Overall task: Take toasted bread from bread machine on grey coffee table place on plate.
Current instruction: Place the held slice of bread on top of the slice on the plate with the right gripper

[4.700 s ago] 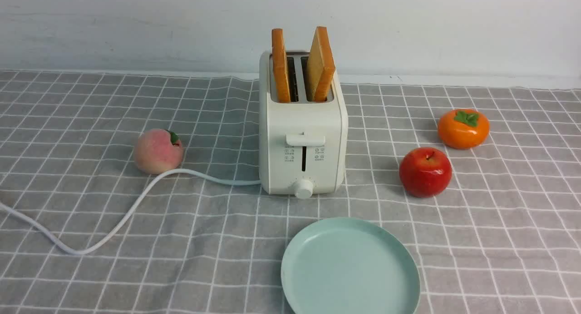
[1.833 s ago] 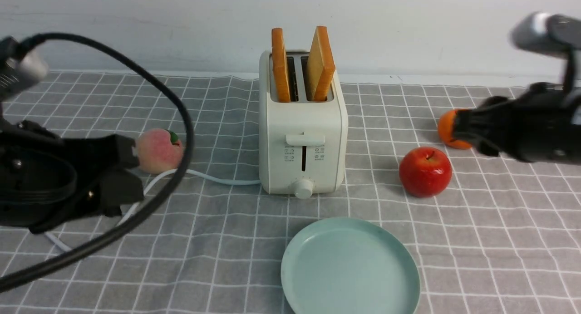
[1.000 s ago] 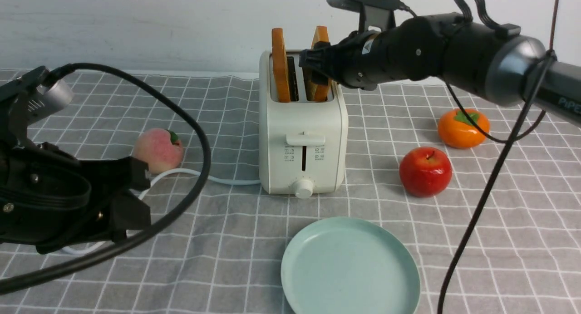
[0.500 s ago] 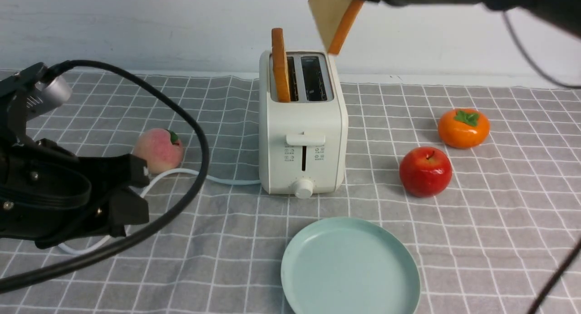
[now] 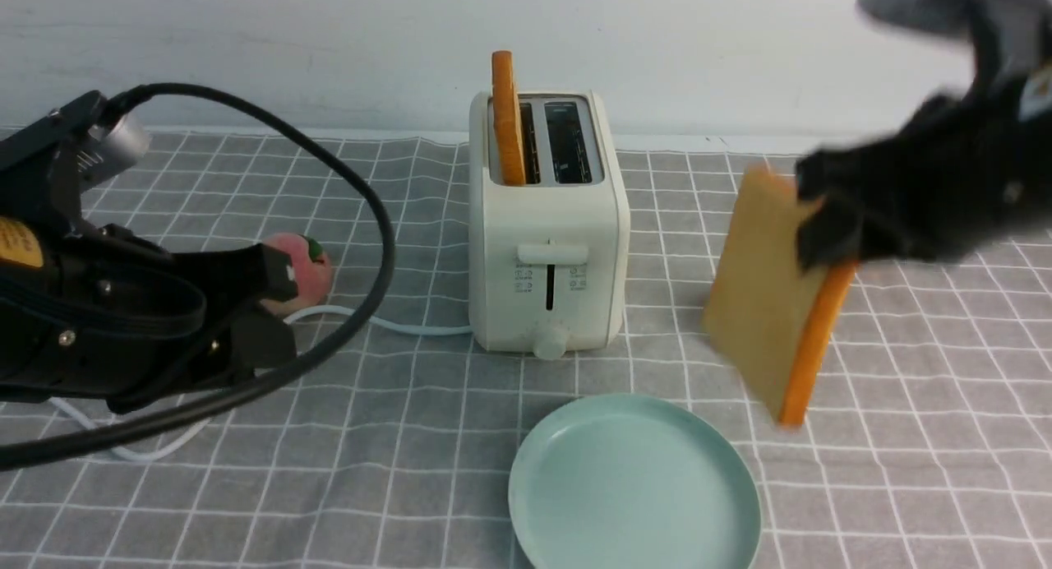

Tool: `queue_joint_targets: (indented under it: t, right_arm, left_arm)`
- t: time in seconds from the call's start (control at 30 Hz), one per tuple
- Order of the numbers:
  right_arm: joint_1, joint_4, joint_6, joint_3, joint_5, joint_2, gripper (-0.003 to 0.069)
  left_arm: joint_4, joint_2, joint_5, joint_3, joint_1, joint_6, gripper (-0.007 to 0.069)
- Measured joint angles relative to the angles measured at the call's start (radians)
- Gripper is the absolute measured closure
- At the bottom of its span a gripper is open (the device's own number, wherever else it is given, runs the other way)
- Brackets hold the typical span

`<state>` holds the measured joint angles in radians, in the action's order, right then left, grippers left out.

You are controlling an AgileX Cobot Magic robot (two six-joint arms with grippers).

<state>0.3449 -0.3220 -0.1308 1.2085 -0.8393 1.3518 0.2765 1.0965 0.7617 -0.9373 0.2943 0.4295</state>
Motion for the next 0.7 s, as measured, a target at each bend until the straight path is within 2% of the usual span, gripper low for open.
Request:
queue_joint_targets:
  t: [0.03,0.07,0.1,0.17,0.23,0.27,0.33,0.43,0.53,0.57,0.6,0.63,0.67,0.7]
  right_arm:
    - [0.000,-0.127,0.036,-0.099,0.047,-0.001,0.0551]
    - [0.000,-0.167,0.048,-0.124,0.063,-0.001,0.0551]
    - [0.000,-0.336,0.118,-0.212,0.124,-0.001,0.0551]
    - [0.000,-0.561,0.254,-0.286,0.189,0.005,0.0551]
    - [0.000,-0.688,0.361,-0.314,0.217,0.011,0.0551]
    - [0.000,-0.834,0.507,-0.338,0.240,0.027,0.0551]
    - [0.000,-0.981,0.648,-0.355,0.255,0.054,0.0551]
    - [0.000,-1.074,0.724,-0.365,0.262,0.085,0.0527]
    - [0.000,-1.105,0.782,-0.369,0.276,0.141,0.0424]
    - [0.000,-1.104,0.785,-0.369,0.276,0.141,0.0416]
    - [0.000,-1.084,0.809,-0.370,0.281,0.163,0.0330]
    - [0.000,-1.076,0.812,-0.371,0.281,0.165,0.0321]
    - [-0.001,-1.042,0.834,-0.372,0.284,0.179,0.0235]
    - [-0.002,-1.037,0.834,-0.372,0.284,0.180,0.0235]
  left_arm:
    - [0.002,0.012,0.000,0.000,0.000,0.000,0.0386]
    - [0.004,0.014,0.000,0.000,0.000,0.000,0.0386]
    - [0.009,0.029,0.000,0.000,0.000,0.000,0.0386]
    - [0.013,0.040,0.000,0.000,0.000,0.000,0.0386]
    - [0.019,0.045,0.000,0.000,0.000,0.000,0.0386]
    - [0.026,0.050,0.000,0.000,0.000,0.000,0.0386]
    - [0.037,0.055,-0.002,0.000,0.000,0.000,0.0386]
    - [0.040,0.056,-0.004,0.000,0.000,0.000,0.0386]
    - [0.042,0.056,-0.012,0.000,0.000,0.000,0.0386]
    - [0.042,0.056,-0.012,0.000,0.000,0.000,0.0386]
    - [0.042,0.056,-0.012,0.000,0.000,0.000,0.0386]
    - [0.042,0.056,-0.012,0.000,0.000,0.000,0.0386]
    - [0.042,0.056,-0.018,0.000,0.000,0.000,0.0386]
    - [0.042,0.056,-0.019,0.000,0.000,0.000,0.0386]
